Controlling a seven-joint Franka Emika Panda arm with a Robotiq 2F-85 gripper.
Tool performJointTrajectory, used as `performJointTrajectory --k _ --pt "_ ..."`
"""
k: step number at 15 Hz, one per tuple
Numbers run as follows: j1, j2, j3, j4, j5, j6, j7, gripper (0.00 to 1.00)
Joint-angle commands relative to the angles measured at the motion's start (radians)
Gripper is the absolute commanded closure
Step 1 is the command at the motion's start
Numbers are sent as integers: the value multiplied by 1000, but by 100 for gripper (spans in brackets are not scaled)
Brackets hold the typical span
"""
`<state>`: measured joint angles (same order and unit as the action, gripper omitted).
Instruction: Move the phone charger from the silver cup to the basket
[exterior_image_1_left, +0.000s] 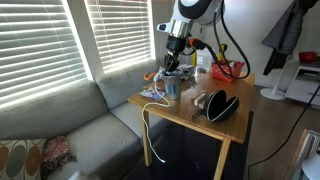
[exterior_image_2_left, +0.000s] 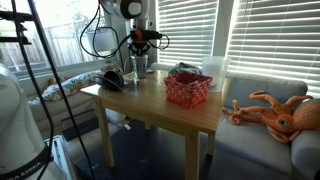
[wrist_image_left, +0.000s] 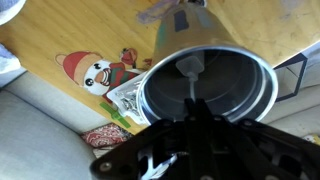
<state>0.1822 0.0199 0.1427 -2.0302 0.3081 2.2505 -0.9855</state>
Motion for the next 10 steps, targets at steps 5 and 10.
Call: performJointTrajectory --k 5,10 --pt "-16 -27 6 -4 30 -2 -28 99" --pt "-13 -78 3 -20 27 8 -24 99"
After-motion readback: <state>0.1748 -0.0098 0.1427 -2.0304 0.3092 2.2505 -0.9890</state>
